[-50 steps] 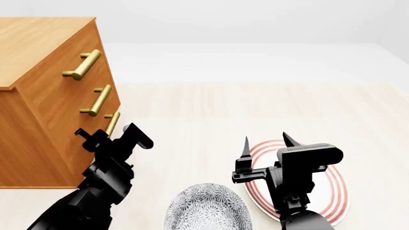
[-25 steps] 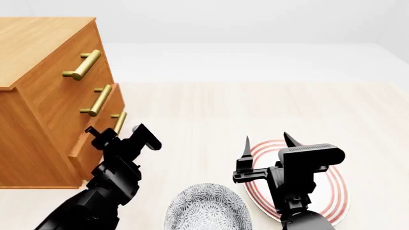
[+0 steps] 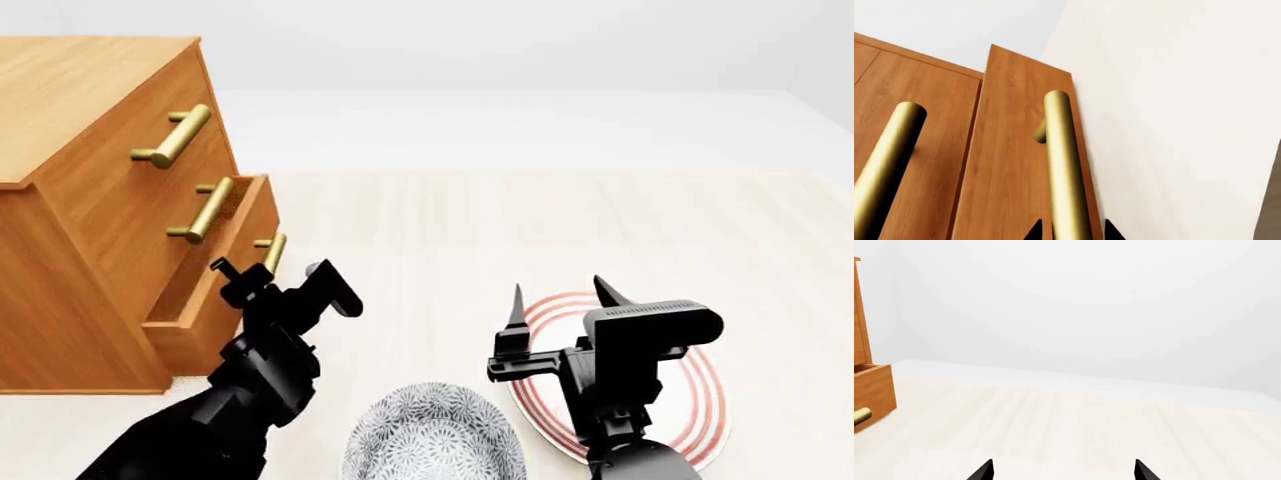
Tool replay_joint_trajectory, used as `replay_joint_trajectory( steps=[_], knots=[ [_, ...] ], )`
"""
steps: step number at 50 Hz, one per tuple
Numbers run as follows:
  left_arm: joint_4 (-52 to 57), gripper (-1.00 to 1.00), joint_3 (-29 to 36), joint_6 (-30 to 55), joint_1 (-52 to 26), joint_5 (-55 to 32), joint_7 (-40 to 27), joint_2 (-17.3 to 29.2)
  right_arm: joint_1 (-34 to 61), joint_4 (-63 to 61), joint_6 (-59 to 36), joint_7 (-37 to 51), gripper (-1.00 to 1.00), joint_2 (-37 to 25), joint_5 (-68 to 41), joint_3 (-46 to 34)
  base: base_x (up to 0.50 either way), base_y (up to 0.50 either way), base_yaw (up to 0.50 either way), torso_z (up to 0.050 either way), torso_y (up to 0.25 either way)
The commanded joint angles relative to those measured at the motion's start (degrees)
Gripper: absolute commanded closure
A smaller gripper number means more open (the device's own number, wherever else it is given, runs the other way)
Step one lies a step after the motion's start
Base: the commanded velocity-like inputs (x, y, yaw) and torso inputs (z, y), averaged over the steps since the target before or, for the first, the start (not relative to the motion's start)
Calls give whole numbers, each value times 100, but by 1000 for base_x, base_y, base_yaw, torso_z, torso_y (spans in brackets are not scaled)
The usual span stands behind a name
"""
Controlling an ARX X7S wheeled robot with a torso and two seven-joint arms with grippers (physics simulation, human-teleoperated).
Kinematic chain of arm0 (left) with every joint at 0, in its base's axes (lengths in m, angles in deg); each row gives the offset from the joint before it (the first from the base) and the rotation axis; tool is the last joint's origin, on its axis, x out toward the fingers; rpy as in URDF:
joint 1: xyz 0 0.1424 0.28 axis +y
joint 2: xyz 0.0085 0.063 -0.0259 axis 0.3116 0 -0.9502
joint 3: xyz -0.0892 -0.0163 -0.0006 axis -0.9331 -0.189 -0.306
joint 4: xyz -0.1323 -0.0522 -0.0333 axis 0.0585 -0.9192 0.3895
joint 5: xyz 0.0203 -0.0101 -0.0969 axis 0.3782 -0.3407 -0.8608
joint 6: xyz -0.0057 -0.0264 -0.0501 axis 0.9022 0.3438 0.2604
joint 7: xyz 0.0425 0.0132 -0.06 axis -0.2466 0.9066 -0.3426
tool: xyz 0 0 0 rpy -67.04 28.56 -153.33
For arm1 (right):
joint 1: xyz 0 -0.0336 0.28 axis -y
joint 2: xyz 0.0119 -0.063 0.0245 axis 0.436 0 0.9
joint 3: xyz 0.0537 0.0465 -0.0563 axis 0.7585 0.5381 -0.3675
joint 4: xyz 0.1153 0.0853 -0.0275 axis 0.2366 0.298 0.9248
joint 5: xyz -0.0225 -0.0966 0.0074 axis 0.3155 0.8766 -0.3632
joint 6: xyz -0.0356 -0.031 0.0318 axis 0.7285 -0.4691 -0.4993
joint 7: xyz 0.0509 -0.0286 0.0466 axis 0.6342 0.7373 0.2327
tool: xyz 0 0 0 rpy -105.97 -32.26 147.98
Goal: Open the bottom drawer of the cabinet.
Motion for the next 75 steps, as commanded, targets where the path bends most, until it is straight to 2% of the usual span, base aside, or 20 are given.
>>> replay_joint_trajectory(
  steps=[1, 9, 20, 49, 50, 61, 65, 69, 72, 75],
  knots=[
    [435, 100, 1304, -9, -196, -1189, -76, -208, 4, -2, 17, 18, -100, -19, -40, -11, 15, 0, -5, 0, 0],
    [745, 100, 1752, 358, -260, -1695, -355, -207, -11, 15, 57, 28, -100, -32, -61, -26, 2, 0, -3, 0, 0],
    [861, 100, 2031, 330, -345, -2048, -358, -206, -11, 58, 90, 49, -100, -42, -77, -60, 2, 0, -2, 0, 0],
    [996, 100, 2298, 381, -412, -2252, -406, -201, 4, 54, 111, 106, -100, -100, -143, -100, 3, 0, -3, 0, 0],
    [1026, -100, 2304, 395, -413, -2261, -368, -195, 7, 62, 110, 108, -100, -102, -143, -102, 0, 0, -5, 0, 0],
    [1343, -100, 2273, 533, -437, -2306, -450, -77, 9, 84, 129, 130, -100, -120, -155, -129, 0, 0, 0, 0, 0],
    [1799, -100, 2240, 751, -488, -2372, -567, 94, 9, 91, 135, 135, -100, -126, -163, -130, 0, 0, 0, 0, 0],
    [3338, -100, 2002, 1347, -679, -2681, -1016, 709, 13, 99, 139, 140, -100, -133, -167, -144, 0, 0, 0, 0, 0],
    [4940, -100, 1524, 1922, -958, -3151, -1562, 1369, 24, 132, 152, 139, -100, -130, -170, -156, 0, 0, 0, 0, 0],
    [5684, -100, 1129, 2140, -1129, -3437, -1917, 1714, 31, 151, 162, 143, -100, -130, -172, -166, 0, 0, 0, 0, 0]
  ],
)
